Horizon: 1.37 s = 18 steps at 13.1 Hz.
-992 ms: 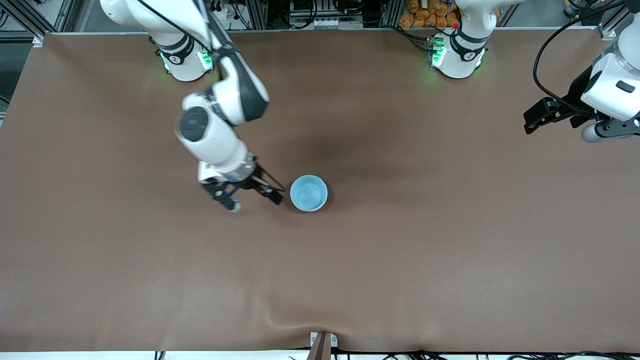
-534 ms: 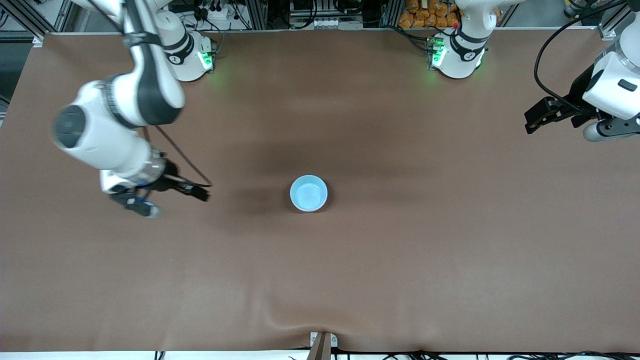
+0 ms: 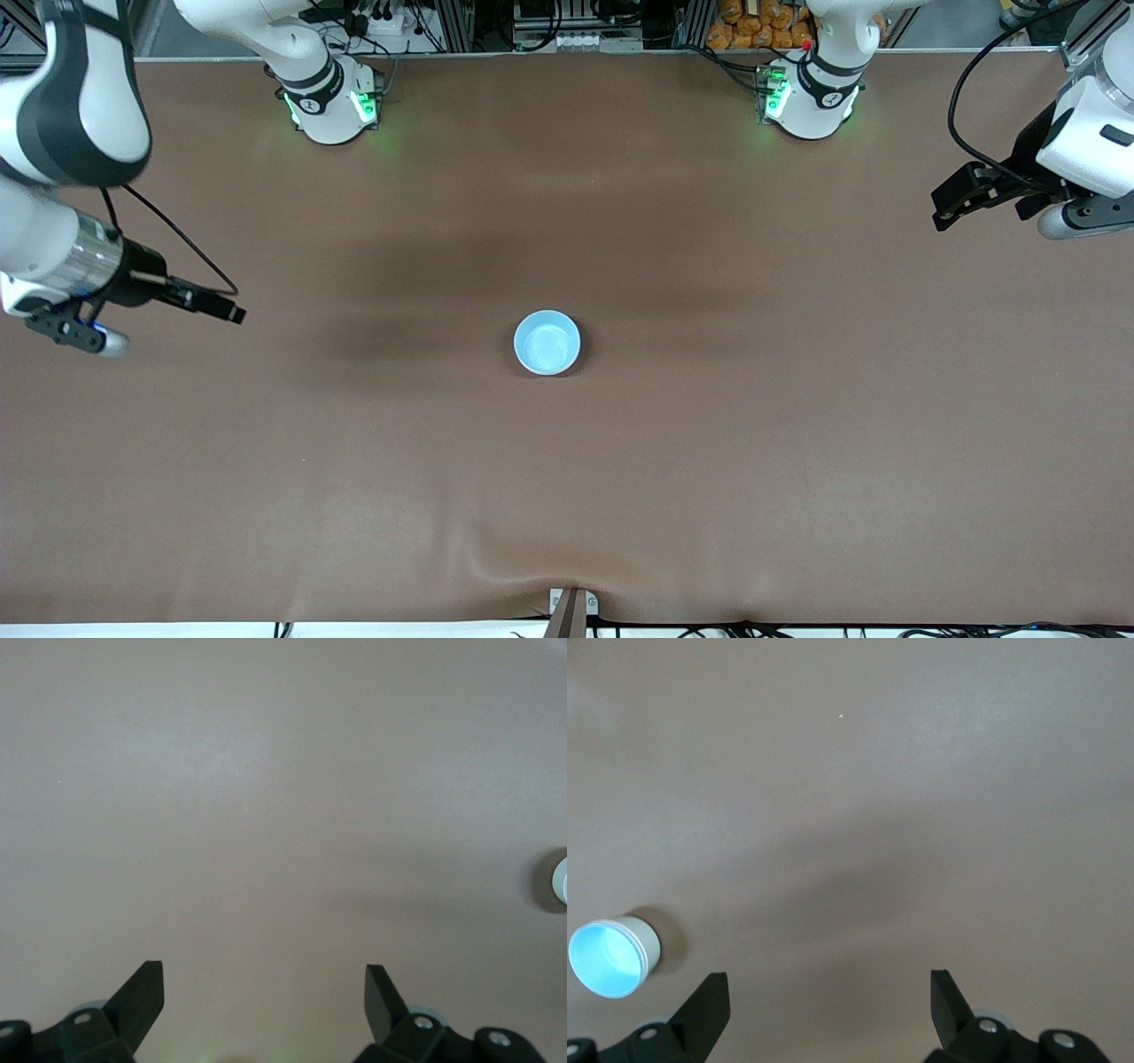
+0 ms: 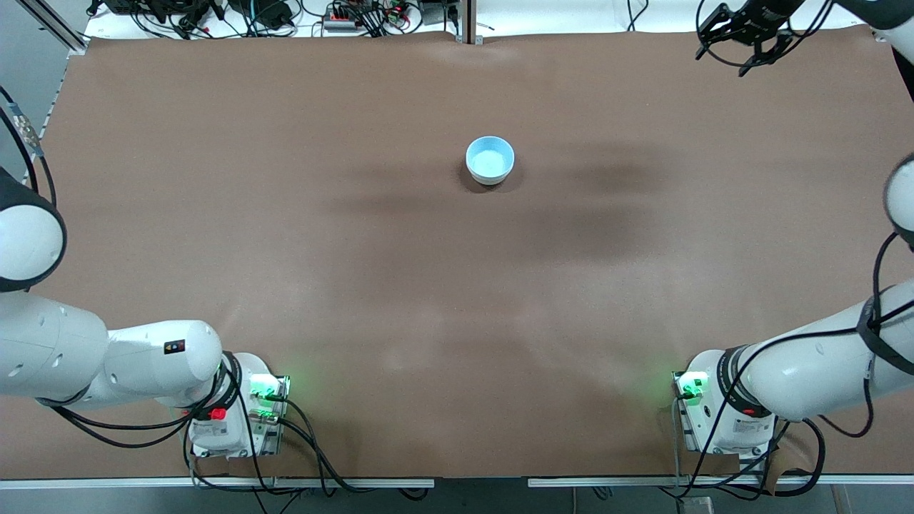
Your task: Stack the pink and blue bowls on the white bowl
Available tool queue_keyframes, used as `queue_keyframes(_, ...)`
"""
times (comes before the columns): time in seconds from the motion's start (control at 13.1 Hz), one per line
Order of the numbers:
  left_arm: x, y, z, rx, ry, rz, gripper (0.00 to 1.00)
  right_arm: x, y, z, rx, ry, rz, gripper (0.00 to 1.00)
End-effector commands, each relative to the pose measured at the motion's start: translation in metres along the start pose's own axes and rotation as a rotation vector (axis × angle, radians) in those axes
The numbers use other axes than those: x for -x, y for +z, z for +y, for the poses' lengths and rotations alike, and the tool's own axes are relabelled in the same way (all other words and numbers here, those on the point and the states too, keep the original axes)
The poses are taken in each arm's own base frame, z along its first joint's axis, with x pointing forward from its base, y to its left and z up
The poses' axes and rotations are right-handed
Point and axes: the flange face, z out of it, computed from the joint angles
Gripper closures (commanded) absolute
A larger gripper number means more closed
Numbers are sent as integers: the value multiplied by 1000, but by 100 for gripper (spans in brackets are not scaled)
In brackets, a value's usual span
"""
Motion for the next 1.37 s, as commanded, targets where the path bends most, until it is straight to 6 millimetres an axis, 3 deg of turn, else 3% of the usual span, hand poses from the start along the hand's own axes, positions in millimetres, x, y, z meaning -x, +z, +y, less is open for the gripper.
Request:
queue_keyframes(0.0,10,-7,14,7,39,11,0,32,-37,-4,68,-71,34,0)
queue_keyframes(0.15,9,-5,14,8,39,8,0,39,-57,5,103,-170,21,0)
queue_keyframes(0.38,10,-5,12,5,36,4,0,38,-122,21,102,-247,40,0)
queue_keyframes(0.61,10,-5,11,5,35,4,0,48,-147,19,107,-269,16,0)
queue_keyframes(1.3,7,-13,9,10,26,22,0,48,-146,18,126,-274,-1,0)
